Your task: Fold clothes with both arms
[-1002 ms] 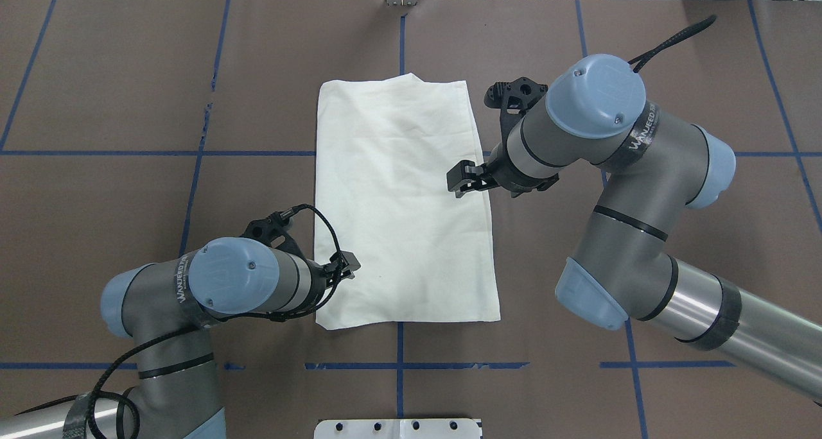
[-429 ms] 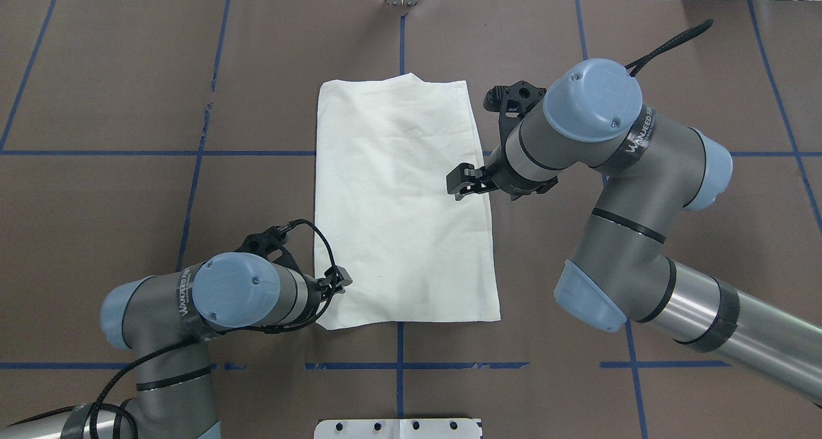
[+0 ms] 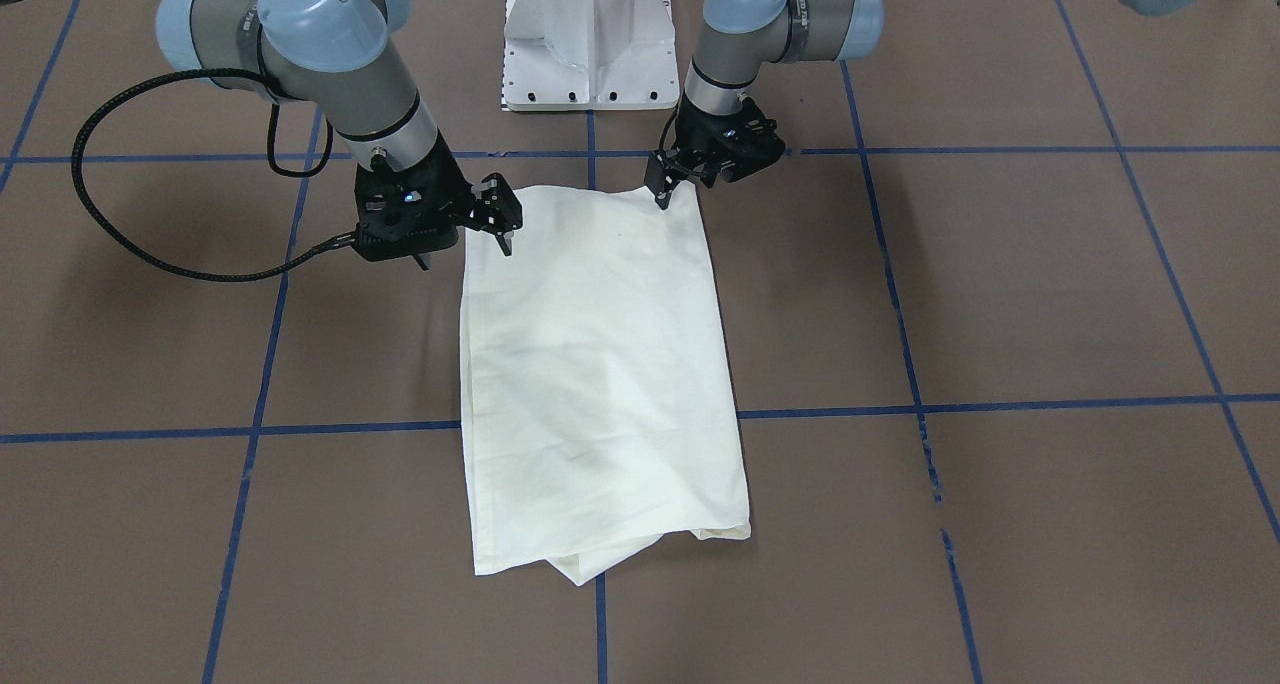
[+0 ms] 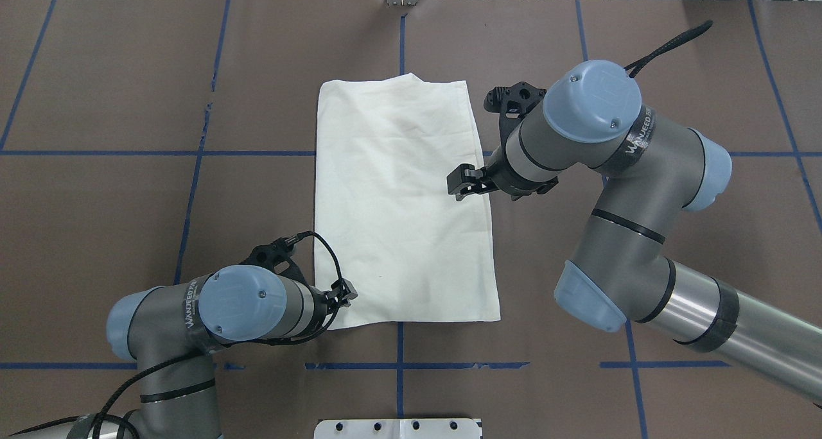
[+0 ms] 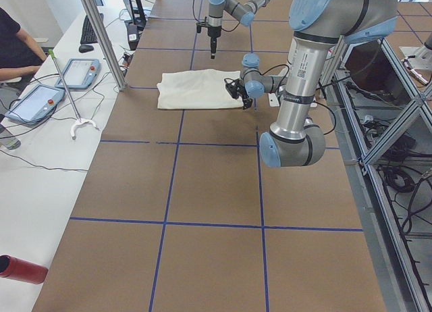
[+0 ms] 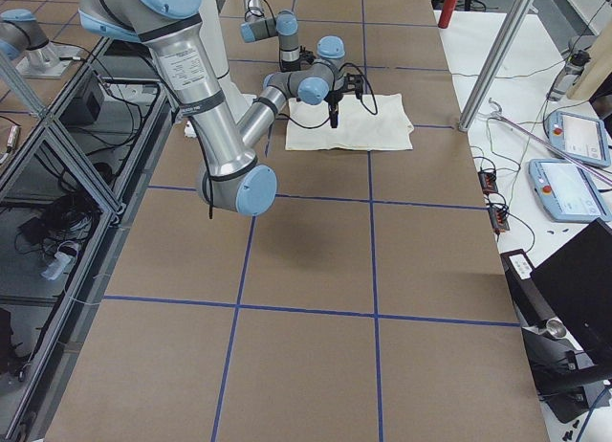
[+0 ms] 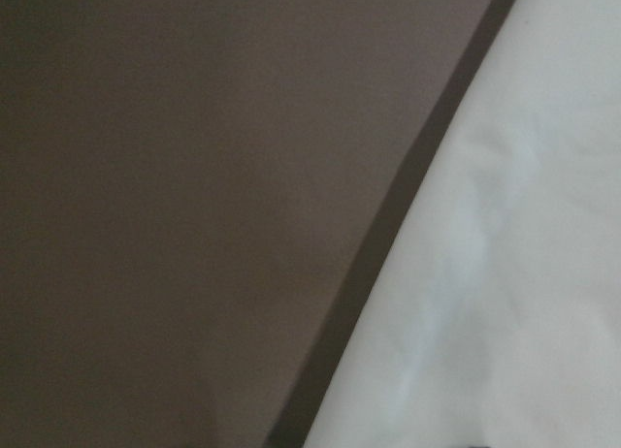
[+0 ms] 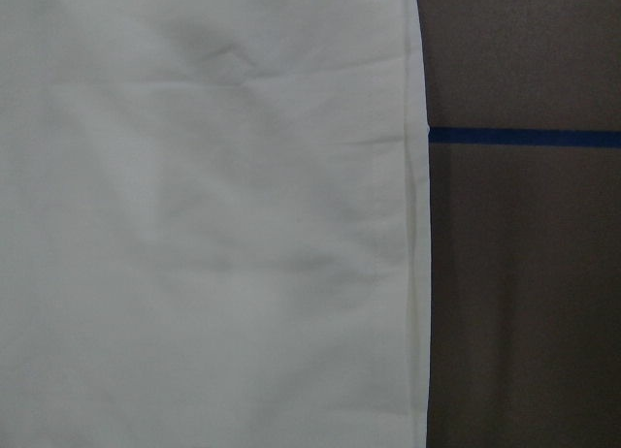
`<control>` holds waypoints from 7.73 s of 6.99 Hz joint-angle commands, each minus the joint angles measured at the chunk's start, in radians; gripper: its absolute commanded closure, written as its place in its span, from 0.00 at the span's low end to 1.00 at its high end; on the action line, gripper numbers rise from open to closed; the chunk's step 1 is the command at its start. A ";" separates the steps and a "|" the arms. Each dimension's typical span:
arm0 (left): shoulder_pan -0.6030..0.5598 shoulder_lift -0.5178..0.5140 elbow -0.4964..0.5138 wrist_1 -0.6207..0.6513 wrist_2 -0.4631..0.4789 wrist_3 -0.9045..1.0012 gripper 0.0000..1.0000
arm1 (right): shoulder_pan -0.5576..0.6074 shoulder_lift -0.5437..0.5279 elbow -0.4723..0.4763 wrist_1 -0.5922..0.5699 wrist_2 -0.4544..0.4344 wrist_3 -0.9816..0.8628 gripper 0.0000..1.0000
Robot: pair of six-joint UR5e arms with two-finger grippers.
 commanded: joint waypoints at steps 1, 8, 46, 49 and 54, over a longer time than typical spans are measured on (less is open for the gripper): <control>0.003 -0.003 -0.001 0.000 0.000 0.000 0.40 | -0.001 0.000 -0.001 0.001 0.000 -0.001 0.00; 0.004 0.011 -0.096 0.030 -0.011 0.022 1.00 | -0.056 -0.003 -0.001 0.002 -0.011 0.085 0.00; 0.068 0.113 -0.302 0.067 -0.014 0.152 1.00 | -0.461 -0.101 0.227 -0.042 -0.333 0.760 1.00; 0.133 0.124 -0.365 0.072 -0.013 0.149 1.00 | -0.480 -0.132 0.285 -0.028 -0.314 0.754 1.00; -0.294 -0.024 -0.200 0.057 -0.190 0.351 1.00 | -0.105 0.039 -0.003 0.147 -0.166 0.705 1.00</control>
